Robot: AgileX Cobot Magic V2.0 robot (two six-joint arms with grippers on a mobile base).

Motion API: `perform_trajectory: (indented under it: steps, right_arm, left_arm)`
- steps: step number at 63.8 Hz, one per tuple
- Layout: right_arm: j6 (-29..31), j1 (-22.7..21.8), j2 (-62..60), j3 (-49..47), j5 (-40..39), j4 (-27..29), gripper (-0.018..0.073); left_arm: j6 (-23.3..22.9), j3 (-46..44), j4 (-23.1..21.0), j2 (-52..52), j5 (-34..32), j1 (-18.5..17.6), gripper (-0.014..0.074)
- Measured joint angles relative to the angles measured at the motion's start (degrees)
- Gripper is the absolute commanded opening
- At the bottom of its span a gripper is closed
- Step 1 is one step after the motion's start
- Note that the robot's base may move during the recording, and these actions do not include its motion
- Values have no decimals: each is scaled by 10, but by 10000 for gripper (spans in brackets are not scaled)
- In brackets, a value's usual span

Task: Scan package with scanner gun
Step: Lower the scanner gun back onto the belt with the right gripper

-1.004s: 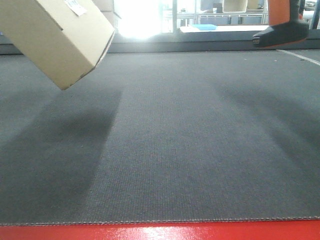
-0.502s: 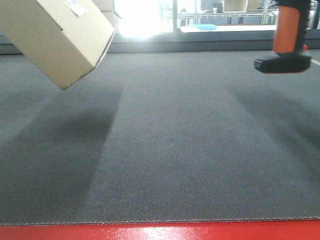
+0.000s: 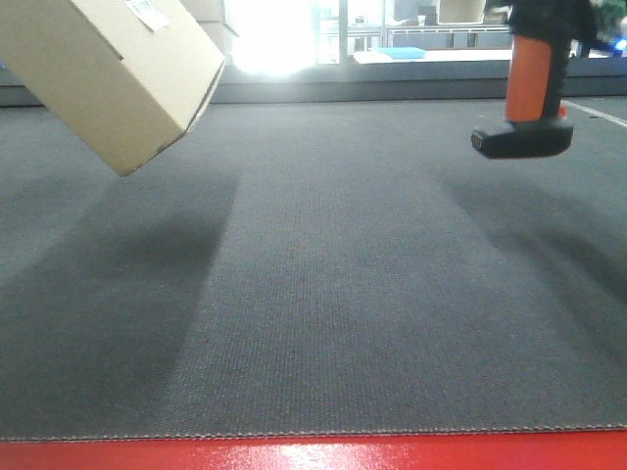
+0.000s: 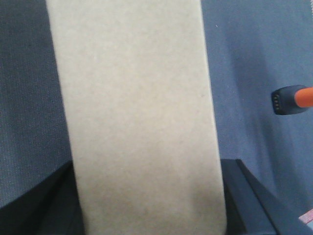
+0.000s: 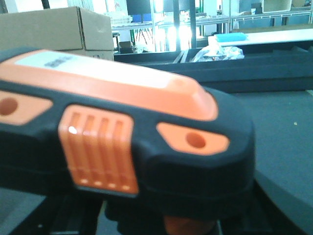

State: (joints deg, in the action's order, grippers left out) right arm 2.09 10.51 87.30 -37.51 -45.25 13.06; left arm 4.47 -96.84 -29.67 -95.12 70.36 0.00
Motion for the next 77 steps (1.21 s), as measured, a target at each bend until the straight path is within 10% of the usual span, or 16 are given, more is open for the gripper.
perform_trajectory:
  steps: [77]
  right_arm:
    - [-6,0,84,2,-15,-1,-160]
  left_arm:
    - [0,13,1,0,0,0,-111]
